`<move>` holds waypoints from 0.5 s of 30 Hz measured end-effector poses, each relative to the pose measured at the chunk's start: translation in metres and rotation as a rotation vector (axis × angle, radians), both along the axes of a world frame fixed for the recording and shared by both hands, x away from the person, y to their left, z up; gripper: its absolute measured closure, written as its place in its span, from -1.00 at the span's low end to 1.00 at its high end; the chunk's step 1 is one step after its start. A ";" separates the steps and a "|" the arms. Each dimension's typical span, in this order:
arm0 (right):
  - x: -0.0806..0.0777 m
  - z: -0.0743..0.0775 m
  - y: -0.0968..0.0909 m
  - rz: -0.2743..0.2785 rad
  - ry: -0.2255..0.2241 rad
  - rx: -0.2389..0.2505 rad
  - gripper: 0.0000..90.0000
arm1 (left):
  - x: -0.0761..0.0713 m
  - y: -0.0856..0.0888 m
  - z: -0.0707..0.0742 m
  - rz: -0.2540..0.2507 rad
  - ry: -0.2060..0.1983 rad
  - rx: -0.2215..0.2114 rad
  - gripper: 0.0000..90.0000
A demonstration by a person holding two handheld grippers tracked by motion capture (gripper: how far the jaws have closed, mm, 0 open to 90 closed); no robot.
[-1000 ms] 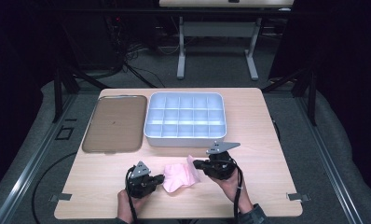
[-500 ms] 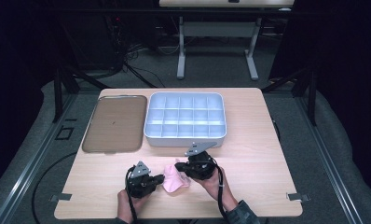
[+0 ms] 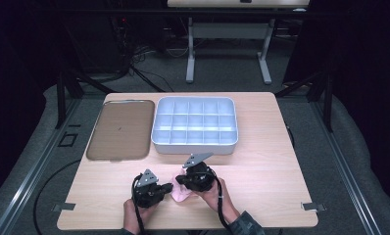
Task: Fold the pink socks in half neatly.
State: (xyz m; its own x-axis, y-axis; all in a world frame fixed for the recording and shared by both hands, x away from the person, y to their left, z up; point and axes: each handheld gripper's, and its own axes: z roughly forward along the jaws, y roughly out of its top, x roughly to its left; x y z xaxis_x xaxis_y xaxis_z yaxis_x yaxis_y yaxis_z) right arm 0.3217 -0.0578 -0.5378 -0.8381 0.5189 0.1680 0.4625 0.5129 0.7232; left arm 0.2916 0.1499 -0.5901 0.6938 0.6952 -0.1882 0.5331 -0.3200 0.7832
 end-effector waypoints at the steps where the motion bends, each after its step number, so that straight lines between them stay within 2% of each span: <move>1: -0.001 -0.002 0.002 0.010 0.005 -0.004 0.97 | 0.000 0.000 0.000 0.000 0.000 0.000 0.90; 3: -0.002 -0.007 0.005 0.025 0.016 -0.024 0.95 | 0.000 0.000 0.000 -0.001 0.000 0.001 0.90; 5: -0.002 -0.011 0.007 0.035 0.033 -0.033 0.84 | 0.000 0.000 0.000 0.000 0.000 0.001 0.90; 7: -0.002 -0.012 0.004 0.017 0.038 -0.026 0.49 | 0.000 0.000 0.000 -0.001 0.000 0.001 0.90; 9: -0.002 -0.009 -0.003 0.008 0.025 0.022 0.44 | 0.000 0.000 0.000 -0.001 -0.001 0.001 0.90; 11: -0.002 -0.003 -0.013 -0.014 0.003 0.046 0.41 | 0.000 0.000 0.000 -0.001 -0.001 0.001 0.90; 15: 0.003 -0.001 -0.025 -0.056 -0.009 -0.031 0.38 | 0.000 0.000 0.000 -0.003 -0.004 0.004 0.90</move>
State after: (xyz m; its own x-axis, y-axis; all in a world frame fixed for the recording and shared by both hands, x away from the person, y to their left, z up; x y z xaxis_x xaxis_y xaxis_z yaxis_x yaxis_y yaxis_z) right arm 0.3243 -0.0830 -0.5385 -0.8090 0.5700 0.1432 0.4845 0.5089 0.7116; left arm 0.2917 0.1499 -0.5900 0.6962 0.6942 -0.1827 0.5293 -0.3245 0.7839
